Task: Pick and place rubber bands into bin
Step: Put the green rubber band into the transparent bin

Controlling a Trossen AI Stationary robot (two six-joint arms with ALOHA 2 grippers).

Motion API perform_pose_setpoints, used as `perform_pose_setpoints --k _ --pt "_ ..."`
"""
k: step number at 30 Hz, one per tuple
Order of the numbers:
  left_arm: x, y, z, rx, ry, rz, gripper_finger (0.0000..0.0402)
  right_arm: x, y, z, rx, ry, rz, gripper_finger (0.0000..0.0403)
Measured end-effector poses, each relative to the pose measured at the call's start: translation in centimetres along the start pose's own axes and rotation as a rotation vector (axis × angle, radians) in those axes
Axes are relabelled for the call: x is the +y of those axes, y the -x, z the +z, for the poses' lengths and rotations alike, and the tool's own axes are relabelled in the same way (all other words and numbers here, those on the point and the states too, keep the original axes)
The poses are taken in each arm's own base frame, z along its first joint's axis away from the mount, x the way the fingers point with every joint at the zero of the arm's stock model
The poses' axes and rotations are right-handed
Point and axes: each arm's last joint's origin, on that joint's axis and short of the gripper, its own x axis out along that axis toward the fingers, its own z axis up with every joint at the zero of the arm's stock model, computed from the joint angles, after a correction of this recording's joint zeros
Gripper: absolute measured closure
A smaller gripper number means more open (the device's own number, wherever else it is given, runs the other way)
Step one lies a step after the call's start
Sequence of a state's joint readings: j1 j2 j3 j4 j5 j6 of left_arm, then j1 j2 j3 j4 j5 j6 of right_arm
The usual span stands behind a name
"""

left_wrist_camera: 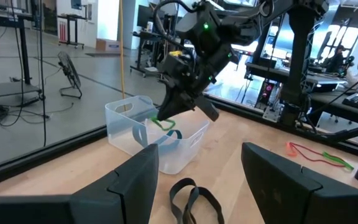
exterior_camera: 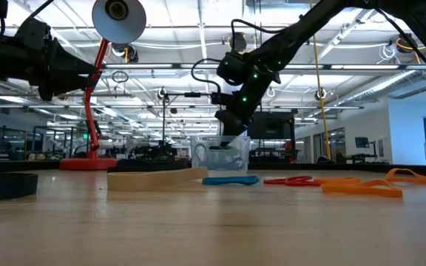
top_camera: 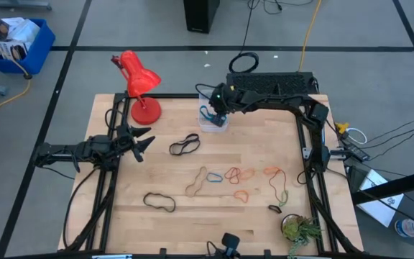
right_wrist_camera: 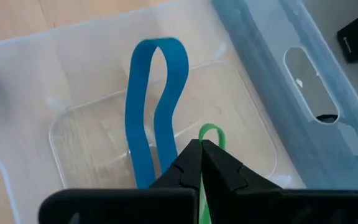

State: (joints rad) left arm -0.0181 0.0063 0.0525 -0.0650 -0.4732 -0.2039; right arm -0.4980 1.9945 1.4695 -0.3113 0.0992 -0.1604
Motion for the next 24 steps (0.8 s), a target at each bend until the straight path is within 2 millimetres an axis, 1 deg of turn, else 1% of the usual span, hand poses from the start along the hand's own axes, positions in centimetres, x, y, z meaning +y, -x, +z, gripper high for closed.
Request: perform_pose_setpoints --k 5,13,18,24 --pt "0.0 0.0 0.0 0.0 0.0 0.0 0.0165 0.08 -0.17 -0.38 0.013 0.001 0.002 0.0403" --pt "0.0 0.0 0.0 0.0 0.0 0.0 0.0165 0.05 -0.17 -0.12 -0.015 0.008 -0.002 0.0402" --pt "0.0 0.0 0.0 0.0 0.0 0.0 0.0165 0.0 -0.16 0.22 -0.051 0.005 -0.009 0.0393" --pt "0.0 0.0 0.0 0.0 0.001 0.0 0.0165 -0.01 -0.16 0.26 -0.054 0.004 -0.009 0.0382"
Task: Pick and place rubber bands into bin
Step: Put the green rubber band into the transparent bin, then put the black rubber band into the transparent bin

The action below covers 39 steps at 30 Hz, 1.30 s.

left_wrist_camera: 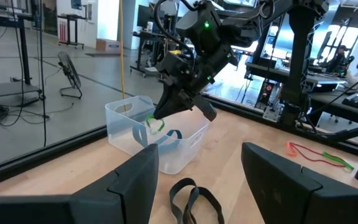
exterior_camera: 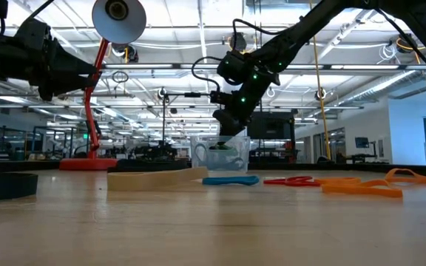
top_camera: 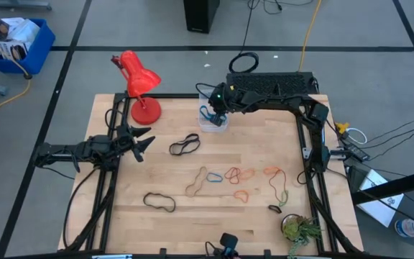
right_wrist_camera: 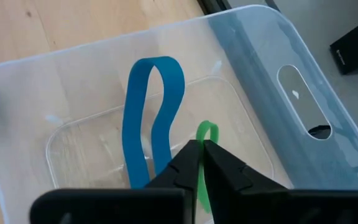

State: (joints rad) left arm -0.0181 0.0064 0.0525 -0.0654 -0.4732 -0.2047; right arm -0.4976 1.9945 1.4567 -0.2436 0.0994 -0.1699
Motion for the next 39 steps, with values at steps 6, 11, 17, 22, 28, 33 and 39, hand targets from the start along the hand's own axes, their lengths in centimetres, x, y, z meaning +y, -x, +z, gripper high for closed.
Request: perform_pose_setpoints --k 6,11,17,22,28,33,39 --pt "0.0 0.0 0.0 0.0 0.0 0.0 0.0165 0.0 0.0 0.0 -0.002 0.002 0.012 0.0363" --pt "0.0 0.0 0.0 0.0 0.0 0.0 0.0165 0.2 0.0 0.0 -0.013 0.014 0.077 0.0334" --pt "0.0 0.0 0.0 0.0 0.0 0.0 0.0165 0.3 0.0 0.0 -0.014 0.023 0.076 0.03" --pt "0.0 0.0 0.0 0.0 0.0 0.0 0.0165 0.2 0.7 0.4 -0.023 0.029 0.031 0.0255" --pt "0.0 0.0 0.0 0.0 0.001 -0.001 0.0165 1.4 6.4 2.8 -0.135 0.054 -0.033 0.0208" --pt "0.0 0.0 0.1 -0.007 0.004 -0.003 0.0165 3.3 13.9 4.3 -0.284 0.071 0.137 0.0196" --pt "0.0 0.0 0.1 -0.01 0.006 -0.003 0.0165 5.0 22.2 3.5 -0.432 0.078 0.302 0.0197"
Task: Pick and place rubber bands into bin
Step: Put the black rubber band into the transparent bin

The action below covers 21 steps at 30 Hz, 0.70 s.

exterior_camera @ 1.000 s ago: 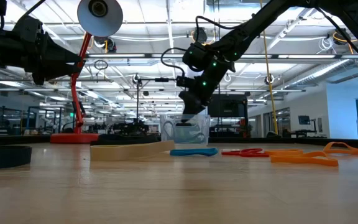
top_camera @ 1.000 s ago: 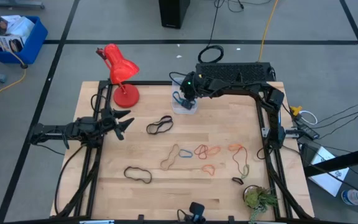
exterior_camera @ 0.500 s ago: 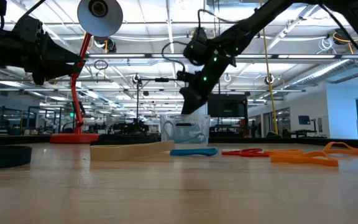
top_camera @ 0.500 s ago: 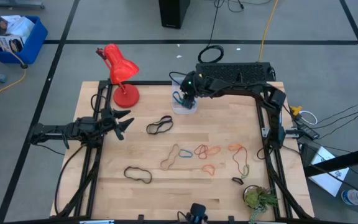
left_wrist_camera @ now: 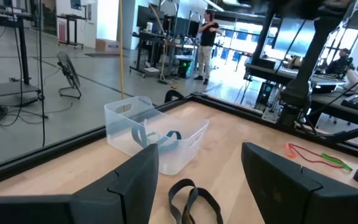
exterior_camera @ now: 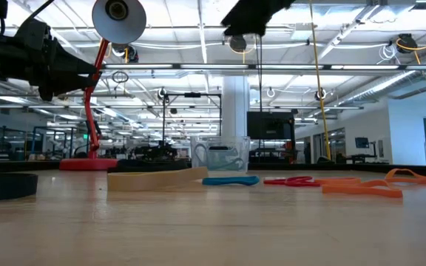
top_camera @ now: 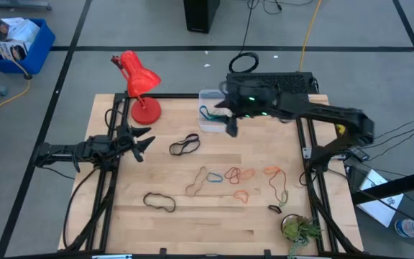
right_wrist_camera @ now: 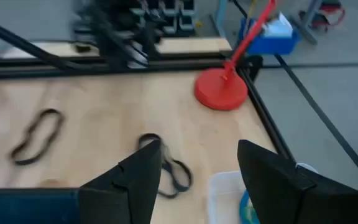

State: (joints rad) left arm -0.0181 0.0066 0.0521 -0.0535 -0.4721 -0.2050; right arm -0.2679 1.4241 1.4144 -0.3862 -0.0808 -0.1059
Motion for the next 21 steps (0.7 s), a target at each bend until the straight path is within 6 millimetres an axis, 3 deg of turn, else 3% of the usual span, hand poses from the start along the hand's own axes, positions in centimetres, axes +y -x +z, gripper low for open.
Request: perform_pose_setpoints --k 3,8,14,18,21 --pt "0.0 0.0 0.0 -0.003 0.003 0.0 0.0165 0.9 2.7 -1.7 -0.04 -0.005 0.006 0.0199" --pt "-0.1 0.0 0.5 -0.044 0.063 -0.01 0.0165 1.8 6.2 -6.2 -0.179 -0.058 0.006 0.0196" --pt "-0.3 0.0 1.7 -0.092 0.081 -0.021 0.0165 2.3 8.4 -11.2 -0.33 -0.126 -0.019 0.0195" --pt "-1.1 -0.6 3.8 -0.054 0.022 -0.012 0.0165 2.2 9.3 -13.2 -0.344 -0.166 -0.115 0.0195" --pt "-2.4 -1.8 6.6 -0.012 -0.08 -0.026 0.0165 2.2 9.9 -13.7 -0.364 -0.17 -0.14 0.0195"
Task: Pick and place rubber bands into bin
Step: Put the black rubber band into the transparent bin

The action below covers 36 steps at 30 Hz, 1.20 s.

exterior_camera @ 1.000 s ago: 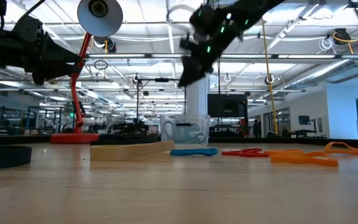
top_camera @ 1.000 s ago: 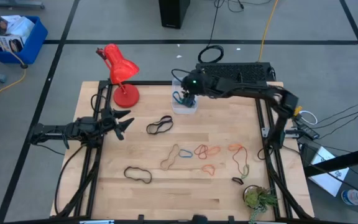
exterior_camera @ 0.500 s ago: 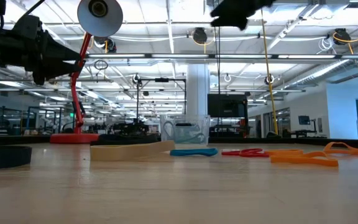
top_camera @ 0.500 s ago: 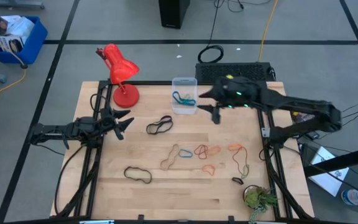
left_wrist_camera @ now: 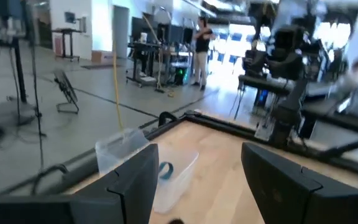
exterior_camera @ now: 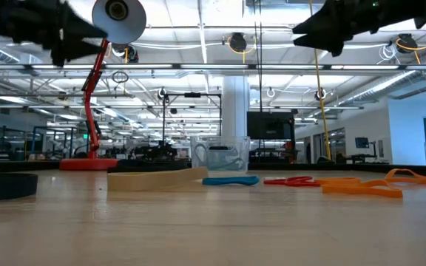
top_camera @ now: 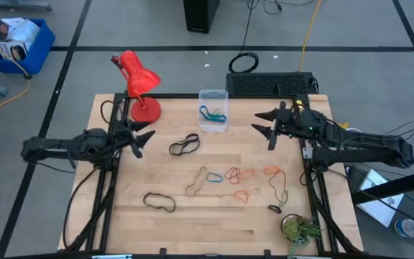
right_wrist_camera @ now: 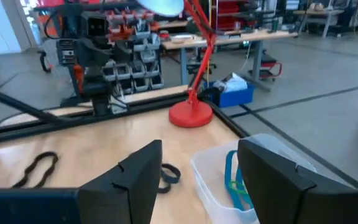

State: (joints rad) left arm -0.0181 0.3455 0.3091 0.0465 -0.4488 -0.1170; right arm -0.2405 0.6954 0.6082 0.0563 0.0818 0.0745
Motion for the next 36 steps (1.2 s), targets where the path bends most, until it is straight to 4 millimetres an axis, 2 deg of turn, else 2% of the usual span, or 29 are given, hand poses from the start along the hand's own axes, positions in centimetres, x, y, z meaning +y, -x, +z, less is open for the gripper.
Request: perform_pose_setpoints --k 7,10,13,16,19,25,29,36 --pt "-3.3 -4.8 6.1 0.295 -0.251 -0.041 0.0165 0.0 0.5 0.1 -0.02 0.005 0.004 0.0195" --pt "-4.6 -7.1 7.6 0.445 -0.319 -0.039 0.0165 0.0 0.4 0.1 -0.014 0.009 0.004 0.0195" --pt "-5.6 -9.6 7.8 0.591 -0.35 -0.035 0.0165 0.0 0.4 0.0 -0.005 0.01 0.004 0.0195" --pt "-6.6 -12.3 7.0 0.713 -0.365 -0.054 0.0165 0.0 0.4 -0.2 0.019 0.012 0.003 0.0195" --pt "-7.2 -15.0 5.3 0.816 -0.38 -0.035 0.0165 0.0 0.4 -0.4 0.036 0.014 0.002 0.0195" --pt "-6.4 -19.4 1.3 0.994 -0.271 0.123 0.0165 -0.1 0.4 -0.7 0.062 0.016 0.0 0.0195" --pt "-5.2 -20.5 -1.3 1.117 -0.213 0.228 0.0165 -0.1 0.4 -0.9 0.089 0.018 -0.001 0.0195" --pt "-3.7 -21.1 -4.5 1.296 -0.16 0.351 0.0165 -0.1 0.4 -1.0 0.097 0.019 -0.002 0.0195"
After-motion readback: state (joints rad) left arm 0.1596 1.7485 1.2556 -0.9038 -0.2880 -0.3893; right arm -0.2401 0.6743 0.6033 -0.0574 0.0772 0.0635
